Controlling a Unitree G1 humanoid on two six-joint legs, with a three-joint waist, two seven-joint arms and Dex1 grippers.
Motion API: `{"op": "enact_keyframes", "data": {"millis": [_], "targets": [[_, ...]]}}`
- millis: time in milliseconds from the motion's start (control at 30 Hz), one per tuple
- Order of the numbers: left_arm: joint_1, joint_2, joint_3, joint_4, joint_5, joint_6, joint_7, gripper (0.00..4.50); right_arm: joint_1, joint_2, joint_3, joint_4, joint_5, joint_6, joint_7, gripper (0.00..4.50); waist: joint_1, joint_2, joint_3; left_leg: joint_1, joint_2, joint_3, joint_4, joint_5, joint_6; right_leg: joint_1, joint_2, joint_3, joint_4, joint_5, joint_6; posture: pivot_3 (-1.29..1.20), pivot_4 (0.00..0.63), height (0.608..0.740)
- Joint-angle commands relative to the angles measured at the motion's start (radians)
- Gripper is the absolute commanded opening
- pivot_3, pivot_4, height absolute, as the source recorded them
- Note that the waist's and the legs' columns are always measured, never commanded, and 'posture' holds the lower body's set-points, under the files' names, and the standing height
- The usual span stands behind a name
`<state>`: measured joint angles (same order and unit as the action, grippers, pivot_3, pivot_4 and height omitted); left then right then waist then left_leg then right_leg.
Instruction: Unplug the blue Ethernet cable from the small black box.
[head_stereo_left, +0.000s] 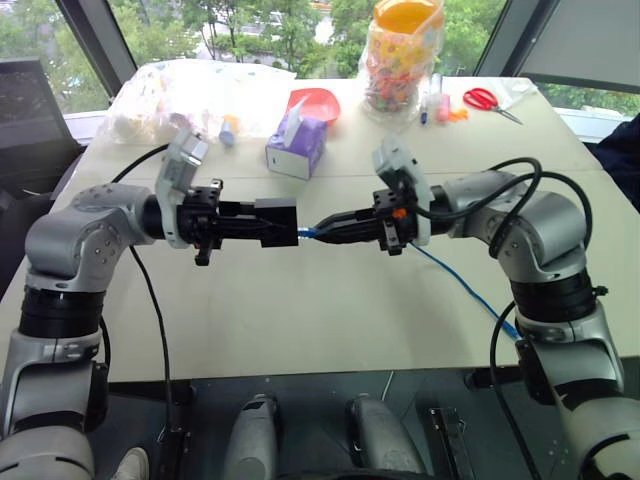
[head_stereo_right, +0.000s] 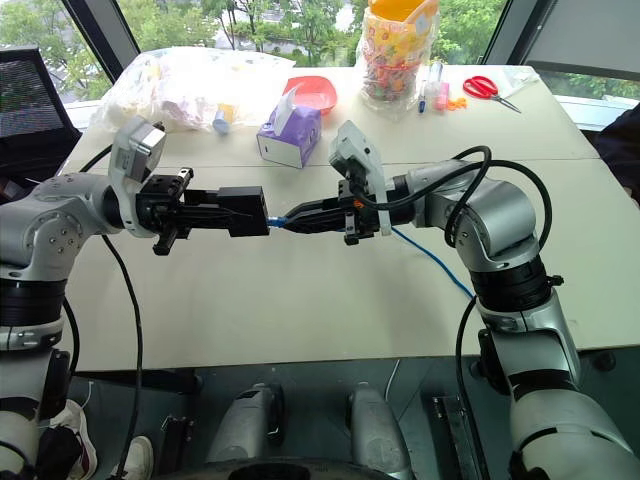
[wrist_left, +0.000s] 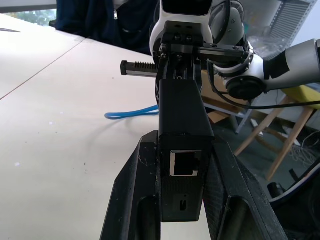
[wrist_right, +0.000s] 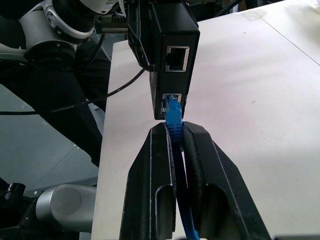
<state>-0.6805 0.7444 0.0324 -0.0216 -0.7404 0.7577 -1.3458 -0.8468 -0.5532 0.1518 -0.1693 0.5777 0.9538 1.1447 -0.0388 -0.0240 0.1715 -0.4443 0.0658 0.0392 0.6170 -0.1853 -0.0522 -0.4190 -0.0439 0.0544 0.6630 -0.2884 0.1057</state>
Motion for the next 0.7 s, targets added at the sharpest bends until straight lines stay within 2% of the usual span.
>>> {"op": "enact_keyframes", "data": {"millis": [33,167,267,333,700], "targets": [[-0.019,0.004,0.022,-0.007,-0.001,-0.017,0.003,0.5,-0.031,0.006,-0.002,-0.038,0.039,0.009,0.001,0.31,0.0,0.0,0.0,0.0,0.0,0.0,0.0,0.0,0.0,0.0,0.0,0.0,0.0,0.0,0.0,0.0,0.15,0.735],[-0.021,0.002,0.021,-0.005,0.001,-0.019,0.002,0.5,-0.027,0.011,-0.007,-0.042,0.059,0.017,-0.001,0.31,0.0,0.0,0.0,0.0,0.0,0.0,0.0,0.0,0.0,0.0,0.0,0.0,0.0,0.0,0.0,0.0,0.15,0.735],[-0.021,0.0,0.019,-0.006,0.002,-0.019,0.002,0.5,-0.025,0.01,0.001,-0.044,0.042,0.006,-0.017,1.25,0.0,0.0,0.0,0.0,0.0,0.0,0.0,0.0,0.0,0.0,0.0,0.0,0.0,0.0,0.0,0.0,0.15,0.735],[-0.021,-0.001,0.019,-0.007,0.003,-0.019,0.004,0.5,-0.025,0.004,0.018,-0.046,0.024,-0.01,-0.019,2.2,0.0,0.0,0.0,0.0,0.0,0.0,0.0,0.0,0.0,0.0,0.0,0.0,0.0,0.0,0.0,0.0,0.15,0.735],[-0.009,-0.005,0.021,-0.023,-0.001,-0.015,0.012,0.5,-0.042,0.008,0.019,-0.028,0.057,0.008,-0.018,2.2,0.0,0.0,0.0,0.0,0.0,0.0,0.0,0.0,0.0,0.0,0.0,0.0,0.0,0.0,0.0,0.0,0.15,0.735]]}}
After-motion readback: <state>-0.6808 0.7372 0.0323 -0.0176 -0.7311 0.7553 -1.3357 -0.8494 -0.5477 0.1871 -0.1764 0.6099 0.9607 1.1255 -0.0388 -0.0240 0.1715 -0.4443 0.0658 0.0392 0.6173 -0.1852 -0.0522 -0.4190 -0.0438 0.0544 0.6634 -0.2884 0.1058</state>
